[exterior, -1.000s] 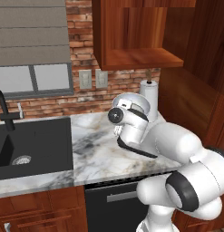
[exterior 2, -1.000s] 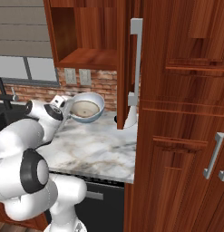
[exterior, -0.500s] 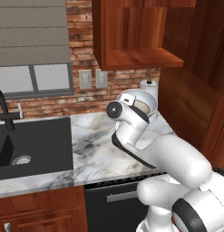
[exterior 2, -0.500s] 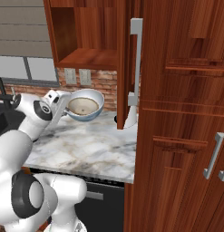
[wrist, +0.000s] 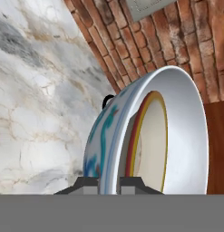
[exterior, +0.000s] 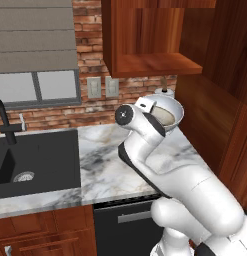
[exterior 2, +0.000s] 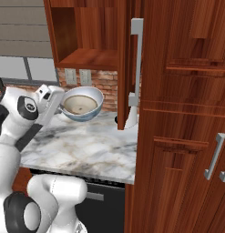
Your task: Pick up the bowls on the counter and stack them on top of one another in the open cabinet. Place the smaller bowl on top of the larger bowl.
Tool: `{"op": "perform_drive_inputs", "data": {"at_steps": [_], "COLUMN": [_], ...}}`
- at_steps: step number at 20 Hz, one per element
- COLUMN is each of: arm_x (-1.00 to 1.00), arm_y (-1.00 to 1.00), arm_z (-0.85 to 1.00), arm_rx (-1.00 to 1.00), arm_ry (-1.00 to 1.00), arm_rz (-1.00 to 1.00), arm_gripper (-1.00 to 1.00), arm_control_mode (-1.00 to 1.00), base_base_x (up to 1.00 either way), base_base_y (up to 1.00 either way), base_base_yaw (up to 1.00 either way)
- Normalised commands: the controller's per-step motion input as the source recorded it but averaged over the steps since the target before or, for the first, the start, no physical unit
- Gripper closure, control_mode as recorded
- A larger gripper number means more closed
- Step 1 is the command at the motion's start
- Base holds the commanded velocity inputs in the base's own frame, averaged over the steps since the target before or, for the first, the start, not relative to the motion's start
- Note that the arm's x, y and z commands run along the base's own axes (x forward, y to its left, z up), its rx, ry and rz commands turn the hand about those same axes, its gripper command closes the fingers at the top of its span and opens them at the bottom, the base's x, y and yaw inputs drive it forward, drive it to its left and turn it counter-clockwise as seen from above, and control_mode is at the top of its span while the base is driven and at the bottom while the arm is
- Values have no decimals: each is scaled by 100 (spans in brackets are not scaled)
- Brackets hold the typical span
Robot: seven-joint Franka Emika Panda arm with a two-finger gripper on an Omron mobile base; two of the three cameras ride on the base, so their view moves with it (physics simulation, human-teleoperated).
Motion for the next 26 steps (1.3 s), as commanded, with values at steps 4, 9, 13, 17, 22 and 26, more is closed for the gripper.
{"op": "perform_drive_inputs", "data": {"at_steps": [4,9,13,17,22,26], "arm_x": [-49,-52,-52,-53,-47,-30], "arm_y": [0,0,0,0,0,0], "arm_z": [40,35,33,37,42,42], "arm_rx": [0,0,0,0,0,0], "arm_ry": [0,0,0,0,-2,-3], "arm_rz": [-9,-8,-8,-7,-4,0], "arm_gripper": [100,100,100,100,100,100], "arm_control_mode": [-100,-100,-100,-100,-100,-100], "base_base_x": [0,0,0,0,0,0], "base_base_y": [0,0,0,0,0,0], "base_base_yaw": [0,0,0,0,0,0]}}
